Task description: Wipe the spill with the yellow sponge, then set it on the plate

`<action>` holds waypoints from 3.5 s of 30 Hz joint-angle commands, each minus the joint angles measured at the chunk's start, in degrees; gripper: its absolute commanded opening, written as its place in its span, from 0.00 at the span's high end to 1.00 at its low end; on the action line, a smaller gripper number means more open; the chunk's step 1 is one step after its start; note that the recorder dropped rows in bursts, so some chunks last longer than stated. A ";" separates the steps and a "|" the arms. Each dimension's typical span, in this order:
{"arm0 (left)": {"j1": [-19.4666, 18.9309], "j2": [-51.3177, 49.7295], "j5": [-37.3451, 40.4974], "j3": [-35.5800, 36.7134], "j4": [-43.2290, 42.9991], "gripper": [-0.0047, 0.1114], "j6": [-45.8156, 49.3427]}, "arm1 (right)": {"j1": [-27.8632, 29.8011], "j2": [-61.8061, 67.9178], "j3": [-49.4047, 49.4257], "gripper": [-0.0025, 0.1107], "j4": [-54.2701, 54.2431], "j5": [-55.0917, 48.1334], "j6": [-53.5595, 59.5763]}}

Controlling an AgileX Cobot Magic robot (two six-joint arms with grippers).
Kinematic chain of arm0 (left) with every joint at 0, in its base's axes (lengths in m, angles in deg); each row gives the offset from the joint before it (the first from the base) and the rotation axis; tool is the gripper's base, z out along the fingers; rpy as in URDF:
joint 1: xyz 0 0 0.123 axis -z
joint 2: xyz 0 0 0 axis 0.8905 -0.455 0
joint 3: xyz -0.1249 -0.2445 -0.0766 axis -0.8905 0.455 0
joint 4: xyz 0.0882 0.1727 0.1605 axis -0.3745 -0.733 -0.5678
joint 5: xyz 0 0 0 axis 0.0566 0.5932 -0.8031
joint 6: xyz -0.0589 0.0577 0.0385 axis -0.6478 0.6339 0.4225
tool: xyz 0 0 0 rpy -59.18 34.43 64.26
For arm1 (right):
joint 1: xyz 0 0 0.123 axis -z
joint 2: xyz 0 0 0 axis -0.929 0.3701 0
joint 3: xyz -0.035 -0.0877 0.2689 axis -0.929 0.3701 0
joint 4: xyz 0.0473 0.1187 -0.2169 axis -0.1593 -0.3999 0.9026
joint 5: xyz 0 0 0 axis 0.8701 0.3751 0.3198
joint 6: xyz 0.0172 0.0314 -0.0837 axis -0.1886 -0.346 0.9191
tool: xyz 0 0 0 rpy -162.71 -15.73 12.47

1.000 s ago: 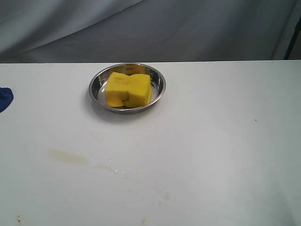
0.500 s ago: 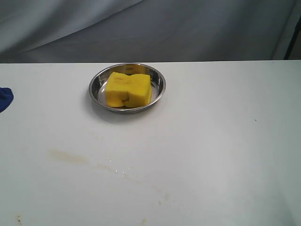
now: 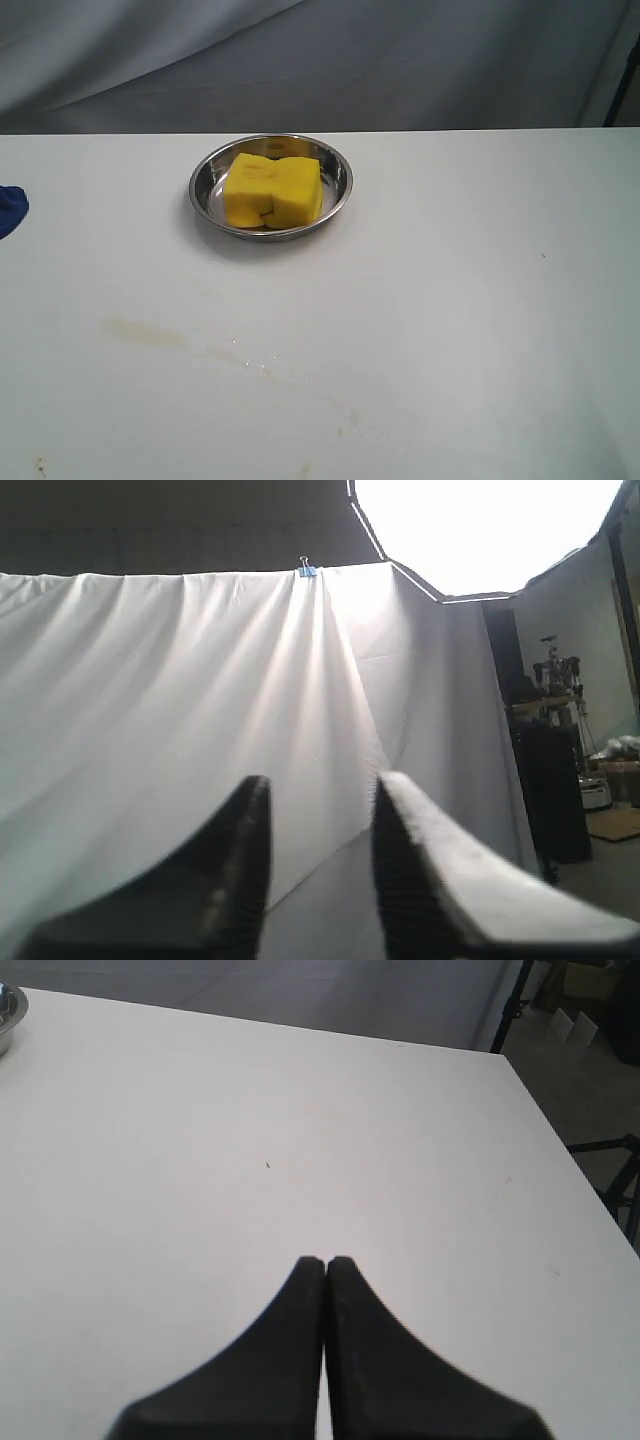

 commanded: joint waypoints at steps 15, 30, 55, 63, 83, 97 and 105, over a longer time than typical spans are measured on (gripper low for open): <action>-0.16 0.22 -22.52 12.88 -5.39 0.96 -4.87 | 0.20 0.20 0.22 0.98 -0.29 0.47 -0.03; -0.16 0.10 -35.33 27.54 -7.05 0.96 -4.65 | 0.20 0.20 0.22 0.98 -0.29 0.47 -0.03; -0.16 0.10 -32.39 48.01 -33.62 0.96 -34.13 | 0.20 0.20 0.22 0.98 -0.29 0.47 -0.03; -0.16 0.10 -30.15 52.41 -33.62 0.96 -33.27 | 0.20 0.20 0.22 0.98 -0.29 0.47 -0.03; -0.16 0.10 -20.94 52.41 -30.63 0.96 -30.08 | 0.20 0.20 0.22 0.98 -0.29 0.47 -0.03; -0.16 0.10 -20.79 52.41 -29.79 0.96 -26.84 | 0.20 0.20 0.22 0.98 -0.29 0.47 -0.03; -0.16 0.10 -20.90 52.41 -29.55 0.96 -27.80 | 0.20 0.20 0.22 0.98 -0.29 0.47 -0.03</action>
